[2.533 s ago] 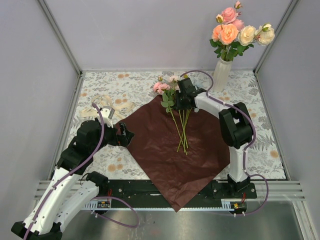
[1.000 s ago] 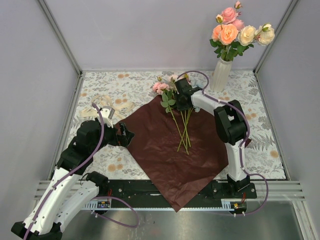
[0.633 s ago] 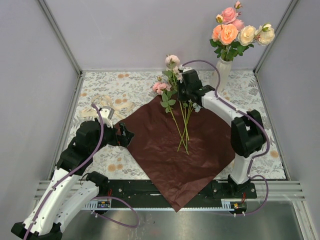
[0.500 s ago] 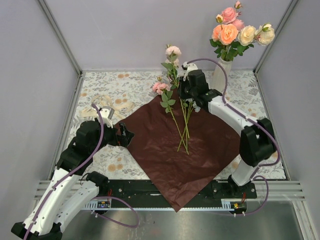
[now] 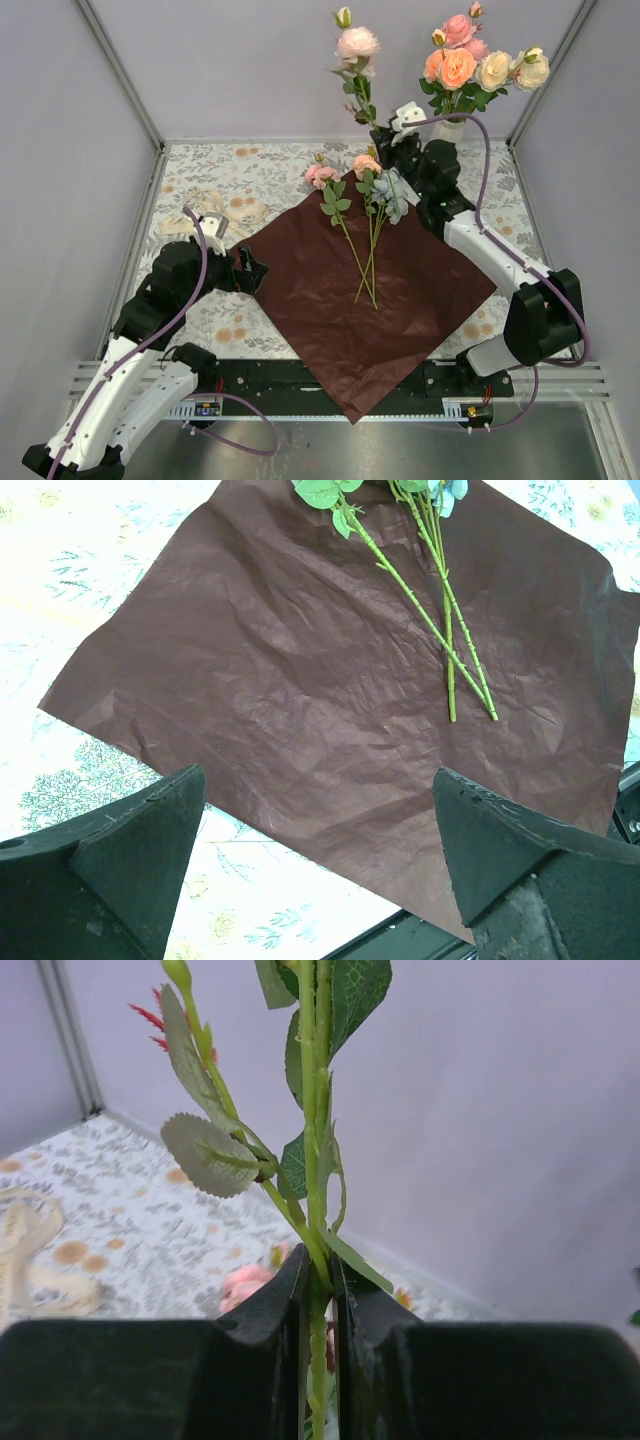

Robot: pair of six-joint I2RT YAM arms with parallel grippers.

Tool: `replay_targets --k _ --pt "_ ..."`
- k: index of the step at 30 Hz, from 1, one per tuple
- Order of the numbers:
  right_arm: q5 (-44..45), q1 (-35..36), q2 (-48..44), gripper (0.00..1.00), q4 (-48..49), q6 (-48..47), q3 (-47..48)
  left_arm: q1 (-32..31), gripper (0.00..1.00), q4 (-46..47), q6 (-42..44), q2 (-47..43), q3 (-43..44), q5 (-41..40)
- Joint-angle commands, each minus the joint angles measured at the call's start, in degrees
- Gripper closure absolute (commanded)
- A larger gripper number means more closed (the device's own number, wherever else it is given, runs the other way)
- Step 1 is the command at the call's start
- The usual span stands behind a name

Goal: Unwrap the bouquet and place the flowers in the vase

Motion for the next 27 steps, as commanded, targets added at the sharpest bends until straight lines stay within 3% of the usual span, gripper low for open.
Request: replay_targets --k 1,9,15,21,27 --pt "-5.5 -5.6 -5.1 1.0 12.8 -4.1 1.9 -0.2 0.01 2.2 0.0 0.0 -0.2 -0.3" --pt "-11.0 -15.6 -5.0 1.0 26.5 -2.7 1.5 -0.1 0.01 2.2 0.1 0.7 -0.2 -0.4" --pt "-12.1 -22.1 -0.3 1.0 35.0 4.7 5.9 -0.2 0.01 2.2 0.1 1.6 -0.4 -0.7" --pt "-11.8 -24.4 5.4 1.0 44.7 6.9 7.1 -0.2 0.01 2.2 0.2 2.6 -0.3 -1.1" --pt "-12.5 -26.6 11.2 1.0 46.9 8.3 13.3 -0.2 0.01 2.2 0.2 3.9 -0.4 -0.6"
